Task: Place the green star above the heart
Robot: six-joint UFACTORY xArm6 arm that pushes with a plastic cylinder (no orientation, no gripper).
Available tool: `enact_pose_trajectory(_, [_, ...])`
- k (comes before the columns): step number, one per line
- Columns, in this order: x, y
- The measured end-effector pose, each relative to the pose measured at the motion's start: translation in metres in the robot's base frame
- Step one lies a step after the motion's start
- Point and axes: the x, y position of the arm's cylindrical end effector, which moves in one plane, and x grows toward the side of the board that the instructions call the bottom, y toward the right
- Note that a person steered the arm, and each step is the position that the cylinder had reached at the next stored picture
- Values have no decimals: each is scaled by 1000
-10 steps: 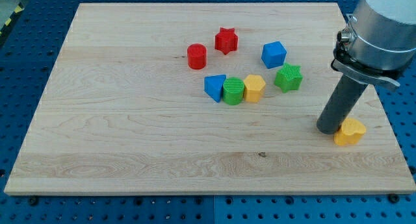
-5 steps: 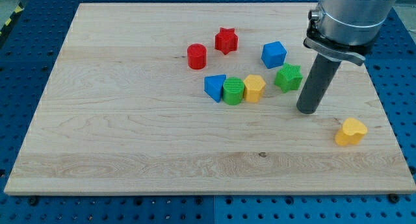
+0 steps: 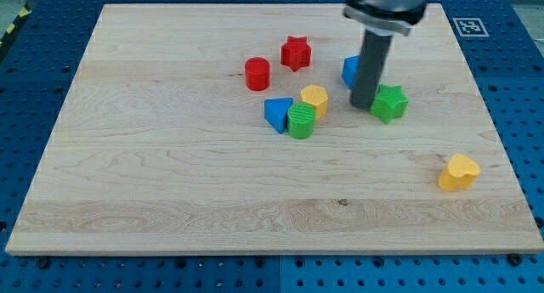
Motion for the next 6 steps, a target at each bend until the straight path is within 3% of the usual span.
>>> enact_pose_trajectory(1, [0,28])
enact_pose_trajectory(4, [11,42])
enact_pose_trajectory(5, [-12,47])
enact_pose_trajectory(6, [21,56])
